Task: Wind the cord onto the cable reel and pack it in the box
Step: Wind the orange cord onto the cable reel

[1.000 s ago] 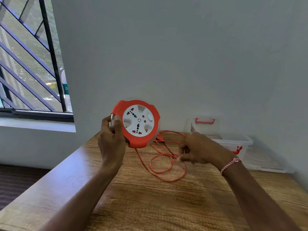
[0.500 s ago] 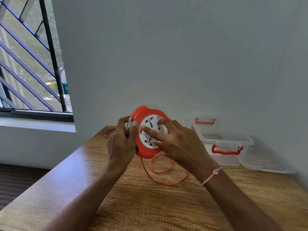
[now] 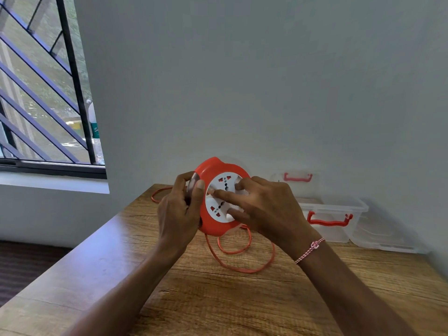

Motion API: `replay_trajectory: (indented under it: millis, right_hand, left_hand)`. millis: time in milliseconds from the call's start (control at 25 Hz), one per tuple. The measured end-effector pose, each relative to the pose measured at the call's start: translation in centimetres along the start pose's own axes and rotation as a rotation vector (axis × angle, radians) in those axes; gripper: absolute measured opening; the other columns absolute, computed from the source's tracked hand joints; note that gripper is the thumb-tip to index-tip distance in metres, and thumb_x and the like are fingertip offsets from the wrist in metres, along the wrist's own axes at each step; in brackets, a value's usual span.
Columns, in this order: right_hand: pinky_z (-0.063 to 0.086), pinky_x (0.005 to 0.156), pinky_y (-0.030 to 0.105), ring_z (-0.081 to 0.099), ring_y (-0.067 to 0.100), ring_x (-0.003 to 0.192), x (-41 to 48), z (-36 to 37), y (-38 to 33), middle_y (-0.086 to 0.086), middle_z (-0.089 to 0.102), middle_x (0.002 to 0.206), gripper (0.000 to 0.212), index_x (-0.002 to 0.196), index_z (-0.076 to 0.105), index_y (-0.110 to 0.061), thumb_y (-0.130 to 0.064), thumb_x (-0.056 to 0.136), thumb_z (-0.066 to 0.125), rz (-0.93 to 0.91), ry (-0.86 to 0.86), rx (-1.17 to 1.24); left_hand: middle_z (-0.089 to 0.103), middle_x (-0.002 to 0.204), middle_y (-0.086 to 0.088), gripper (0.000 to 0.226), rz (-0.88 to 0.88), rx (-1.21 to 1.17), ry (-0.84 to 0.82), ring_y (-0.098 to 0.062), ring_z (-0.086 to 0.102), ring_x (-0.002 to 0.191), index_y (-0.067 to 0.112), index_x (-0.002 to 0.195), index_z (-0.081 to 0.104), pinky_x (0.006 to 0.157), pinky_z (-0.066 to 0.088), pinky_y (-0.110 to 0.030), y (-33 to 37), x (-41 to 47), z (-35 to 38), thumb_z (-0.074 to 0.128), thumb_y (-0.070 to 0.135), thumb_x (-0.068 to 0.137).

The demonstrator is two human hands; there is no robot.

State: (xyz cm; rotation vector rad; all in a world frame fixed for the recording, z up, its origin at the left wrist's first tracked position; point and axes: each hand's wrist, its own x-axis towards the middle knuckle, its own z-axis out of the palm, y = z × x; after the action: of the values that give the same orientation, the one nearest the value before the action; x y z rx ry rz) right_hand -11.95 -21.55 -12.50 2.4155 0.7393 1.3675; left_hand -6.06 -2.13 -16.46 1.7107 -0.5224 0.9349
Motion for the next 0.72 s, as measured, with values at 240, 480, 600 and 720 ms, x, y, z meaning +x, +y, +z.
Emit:
replay_trajectory:
  millis: [240,480,600,720]
  right_hand:
    - [0.063,0.059,0.028,0.076,0.02,0.075,0.6,0.5,-2.3,-0.001,0.077,0.1,0.072,0.122,0.06,-0.025,-0.08,0.076,0.062,0.626,-0.011,0.415]
    - [0.061,0.057,0.023,0.069,0.008,0.064,1.1,0.7,-2.4,-0.012,0.072,0.085,0.061,0.104,0.056,-0.027,-0.081,0.076,0.058,0.955,0.016,0.701]
    - [0.061,0.062,0.026,0.073,0.017,0.085,0.4,1.0,-1.0,0.0,0.07,0.113,0.058,0.126,0.055,-0.024,-0.063,0.086,0.068,0.441,0.093,0.324]
    - [0.063,0.059,0.039,0.075,0.03,0.096,0.0,1.1,-0.2,0.011,0.072,0.12,0.068,0.143,0.054,-0.025,-0.042,0.084,0.083,0.137,0.008,0.087]
  left_hand:
    - [0.067,0.079,0.021,0.046,0.065,0.023,0.024,0.001,0.072,0.076,0.034,0.122,0.052,0.056,0.063,-0.027,0.4,-0.9,0.8,0.033,0.071,0.101]
    - [0.066,0.083,0.024,0.022,-0.005,-0.009,0.043,0.008,0.073,0.074,0.041,0.12,0.049,0.054,0.062,-0.022,-0.1,-1.0,1.2,0.042,0.056,0.105]
    - [0.067,0.081,0.024,0.014,-0.051,-0.004,0.079,0.011,0.071,0.075,0.036,0.119,0.05,0.053,0.061,-0.02,-0.6,-0.5,0.9,0.046,0.045,0.109]
    - [0.071,0.082,0.032,0.015,-0.08,-0.023,0.053,0.01,0.072,0.073,0.035,0.118,0.051,0.053,0.062,-0.022,-0.7,-0.1,0.5,0.047,0.045,0.108]
